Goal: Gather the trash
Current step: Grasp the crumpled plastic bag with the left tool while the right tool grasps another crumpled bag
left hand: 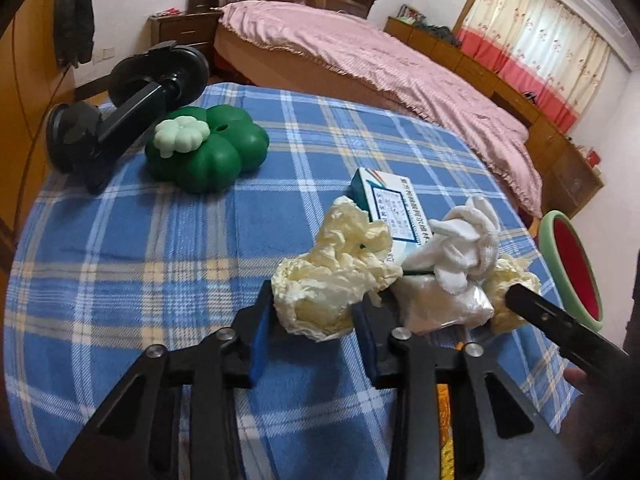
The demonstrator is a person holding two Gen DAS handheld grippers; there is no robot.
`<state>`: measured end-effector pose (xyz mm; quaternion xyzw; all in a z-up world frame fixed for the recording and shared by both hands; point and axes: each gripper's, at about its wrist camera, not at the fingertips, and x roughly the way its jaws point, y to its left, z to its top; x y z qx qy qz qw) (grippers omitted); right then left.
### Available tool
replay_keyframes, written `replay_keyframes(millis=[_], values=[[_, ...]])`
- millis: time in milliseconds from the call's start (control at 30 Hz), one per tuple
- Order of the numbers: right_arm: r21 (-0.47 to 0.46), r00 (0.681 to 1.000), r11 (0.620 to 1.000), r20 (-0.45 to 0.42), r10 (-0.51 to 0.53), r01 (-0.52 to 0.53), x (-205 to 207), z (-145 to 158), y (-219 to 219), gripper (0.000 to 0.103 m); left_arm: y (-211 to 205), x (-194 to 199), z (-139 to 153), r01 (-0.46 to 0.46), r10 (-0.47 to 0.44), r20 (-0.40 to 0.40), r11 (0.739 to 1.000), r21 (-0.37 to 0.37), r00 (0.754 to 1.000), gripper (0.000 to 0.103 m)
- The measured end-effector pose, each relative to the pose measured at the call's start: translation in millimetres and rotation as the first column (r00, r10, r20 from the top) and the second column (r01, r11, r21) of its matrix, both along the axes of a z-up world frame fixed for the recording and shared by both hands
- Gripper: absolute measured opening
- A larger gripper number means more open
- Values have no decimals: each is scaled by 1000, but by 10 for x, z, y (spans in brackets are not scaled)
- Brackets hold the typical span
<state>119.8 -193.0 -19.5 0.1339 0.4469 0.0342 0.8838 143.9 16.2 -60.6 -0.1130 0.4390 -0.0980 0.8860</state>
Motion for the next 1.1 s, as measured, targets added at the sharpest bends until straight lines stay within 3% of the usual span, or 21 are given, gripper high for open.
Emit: replay_keyframes(millis=[200, 500, 700, 1100], values=[[-69, 1000, 997, 8, -19, 19, 5, 30, 158, 53, 16, -37, -12, 31, -29, 35, 999, -45, 999, 30], [-75, 998, 995, 7, -66, 66, -17, 51, 191, 46, 82, -99, 27, 41, -36, 42, 992, -119, 998, 28], [-112, 997, 991, 48, -62, 67, -167, 185, 189, 39, 96, -154, 111, 19, -10, 86, 994, -107, 996, 26], [-39, 991, 996, 104, -79, 83, -569, 404, -75, 39, 127, -400, 467, -7, 23, 150, 994, -107, 988, 26]])
